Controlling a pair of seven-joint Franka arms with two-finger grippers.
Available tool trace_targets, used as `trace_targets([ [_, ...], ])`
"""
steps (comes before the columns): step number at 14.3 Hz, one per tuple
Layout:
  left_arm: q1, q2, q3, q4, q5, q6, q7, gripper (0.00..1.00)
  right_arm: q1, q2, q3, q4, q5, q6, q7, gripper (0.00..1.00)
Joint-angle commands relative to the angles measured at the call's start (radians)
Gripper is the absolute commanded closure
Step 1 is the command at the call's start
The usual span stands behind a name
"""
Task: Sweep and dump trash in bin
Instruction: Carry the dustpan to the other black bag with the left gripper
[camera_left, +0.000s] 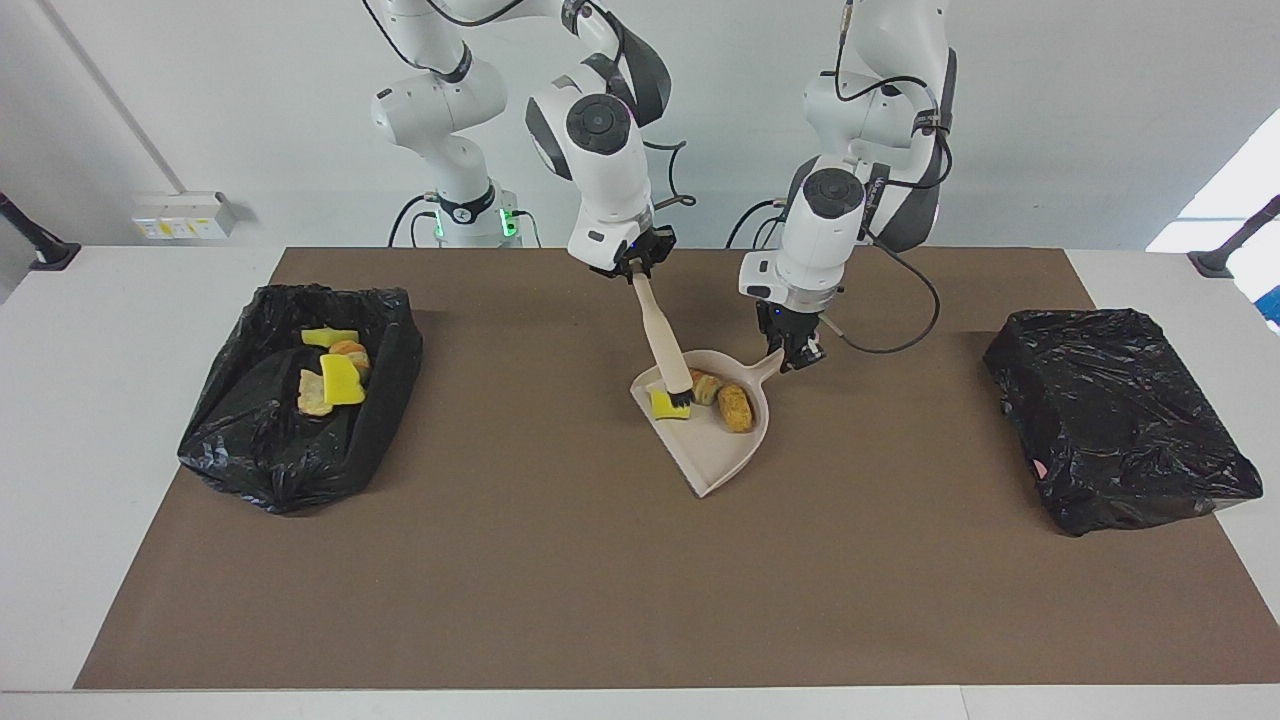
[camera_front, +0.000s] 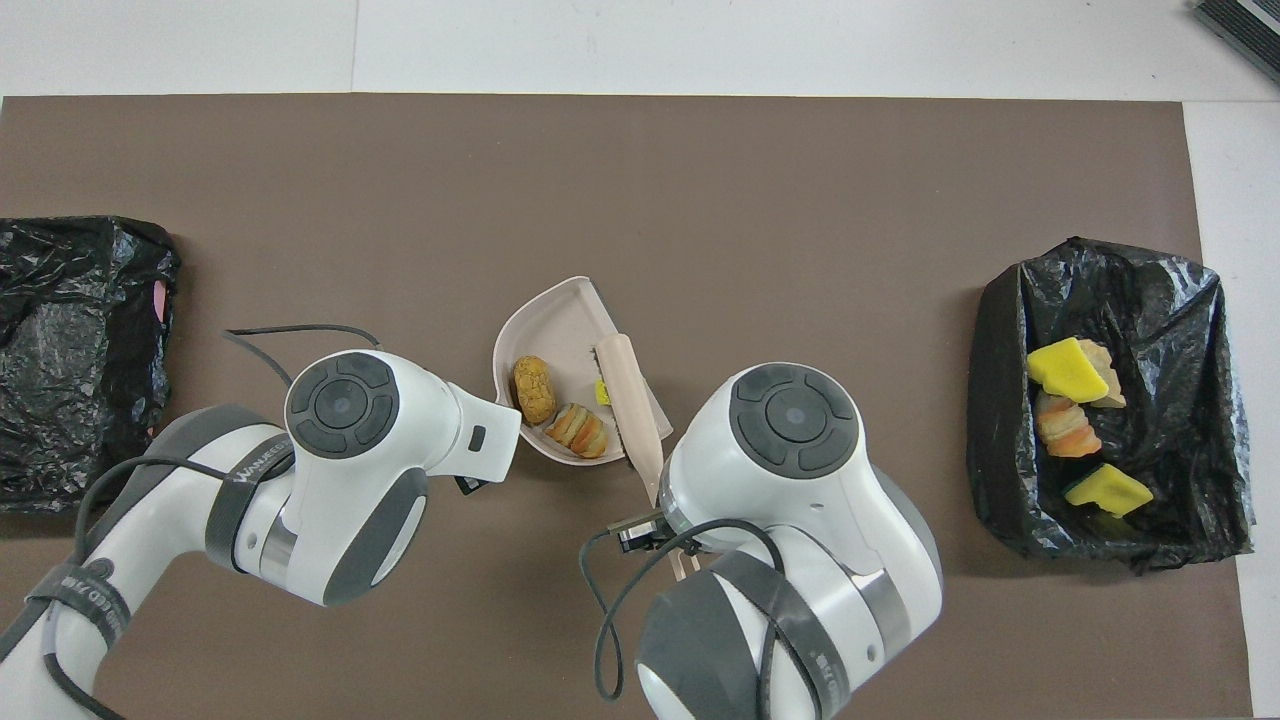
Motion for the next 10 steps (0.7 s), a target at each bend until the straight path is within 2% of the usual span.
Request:
trace_targets([
  [1, -0.004, -0.029, 0.008, -0.034, -0.009, 0.029, -0.015, 1.0, -0.008, -0.02, 0.007, -0.023, 0.022, 0.001, 0.011, 1.0],
  [4, -0.003, -0.026, 0.008, -0.031, -0.01, 0.031, -0.017, 1.0, -0.01, -0.02, 0.002, -0.015, 0.005, -0.041, 0.023, 1.0],
  [7, 0.014, -0.031, 0.011, -0.023, -0.022, 0.029, -0.017, 1.0, 0.001, -0.028, 0.005, -0.012, -0.086, -0.045, 0.247, 1.0],
  [10, 0.06, -0.035, 0.012, -0.002, -0.022, 0.011, -0.017, 1.0, 0.008, -0.036, 0.007, -0.018, -0.097, -0.036, 0.307, 1.0],
])
